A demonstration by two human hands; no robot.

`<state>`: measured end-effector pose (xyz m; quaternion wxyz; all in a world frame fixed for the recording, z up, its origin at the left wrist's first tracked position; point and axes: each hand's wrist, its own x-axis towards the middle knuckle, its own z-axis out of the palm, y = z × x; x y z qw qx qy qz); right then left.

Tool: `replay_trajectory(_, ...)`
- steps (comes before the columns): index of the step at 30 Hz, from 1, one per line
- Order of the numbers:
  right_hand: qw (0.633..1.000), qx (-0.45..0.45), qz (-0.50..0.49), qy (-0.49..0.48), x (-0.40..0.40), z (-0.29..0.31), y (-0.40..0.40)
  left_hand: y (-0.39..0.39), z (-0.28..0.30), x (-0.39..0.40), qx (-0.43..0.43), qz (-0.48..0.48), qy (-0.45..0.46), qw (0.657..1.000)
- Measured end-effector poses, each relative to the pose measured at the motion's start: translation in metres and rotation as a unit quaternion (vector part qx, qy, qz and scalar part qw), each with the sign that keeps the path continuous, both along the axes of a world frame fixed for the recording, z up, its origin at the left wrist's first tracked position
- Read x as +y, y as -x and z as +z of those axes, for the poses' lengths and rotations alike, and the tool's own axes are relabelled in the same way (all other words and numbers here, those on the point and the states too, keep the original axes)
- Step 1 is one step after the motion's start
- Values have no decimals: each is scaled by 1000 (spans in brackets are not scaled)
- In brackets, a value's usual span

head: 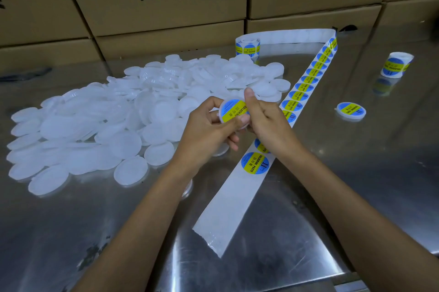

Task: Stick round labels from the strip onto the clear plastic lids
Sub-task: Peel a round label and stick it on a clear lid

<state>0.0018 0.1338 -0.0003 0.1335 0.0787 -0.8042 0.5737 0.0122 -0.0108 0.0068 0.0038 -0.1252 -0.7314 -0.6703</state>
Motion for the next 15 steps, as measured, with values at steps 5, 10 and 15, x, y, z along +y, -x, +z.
replay_trajectory(5, 998, -27, 61, -2, -3, -1, -3, 1, -1, -3, -25, 55, -30, 998)
replay_trajectory(10, 996, 29, 11, -80, -5, -10, -3, 1, -2, -1, -35, 88, -21, 995)
replay_trajectory(15, 994, 55, -38, -81, -4, -10, 0, 5, -4, -1, -29, 68, -23, 997)
